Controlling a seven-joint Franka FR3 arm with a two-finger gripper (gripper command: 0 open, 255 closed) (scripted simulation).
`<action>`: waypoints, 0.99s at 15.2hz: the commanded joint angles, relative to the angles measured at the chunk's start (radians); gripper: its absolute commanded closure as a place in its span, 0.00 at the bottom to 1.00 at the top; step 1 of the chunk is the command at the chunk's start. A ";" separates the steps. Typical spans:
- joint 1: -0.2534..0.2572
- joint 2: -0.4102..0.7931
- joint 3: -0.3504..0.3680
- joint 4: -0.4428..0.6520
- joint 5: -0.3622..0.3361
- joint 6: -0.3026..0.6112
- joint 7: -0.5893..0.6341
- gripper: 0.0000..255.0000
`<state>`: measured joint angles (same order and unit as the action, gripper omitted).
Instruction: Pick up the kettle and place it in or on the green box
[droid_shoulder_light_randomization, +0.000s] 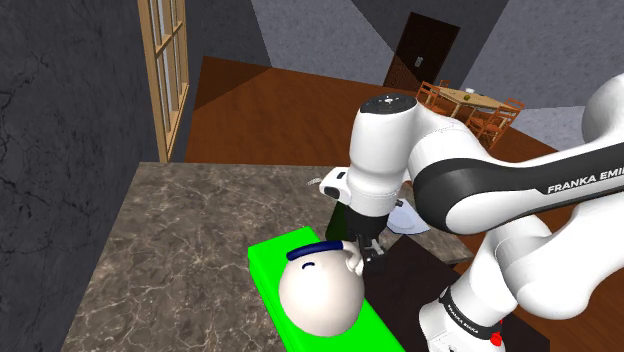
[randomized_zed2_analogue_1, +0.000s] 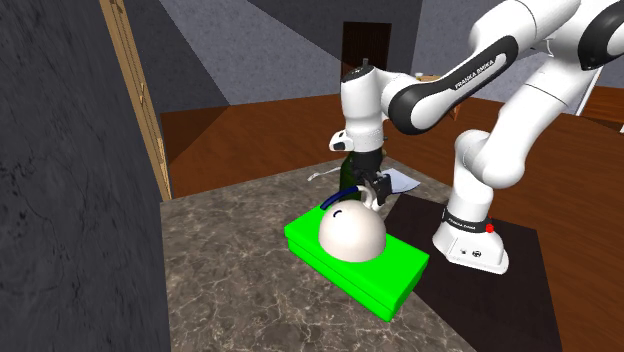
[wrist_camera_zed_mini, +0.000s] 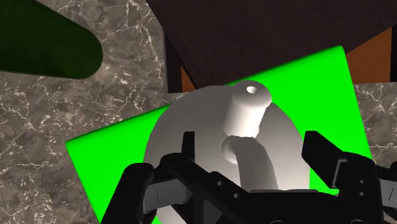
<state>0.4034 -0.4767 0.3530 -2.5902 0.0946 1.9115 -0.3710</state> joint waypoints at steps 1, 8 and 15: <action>0.000 0.000 0.000 0.000 0.000 0.001 0.000 0.00; -0.003 -0.011 -0.010 0.120 -0.007 -0.130 0.000 0.00; -0.003 -0.011 -0.010 0.120 -0.007 -0.130 0.000 0.00</action>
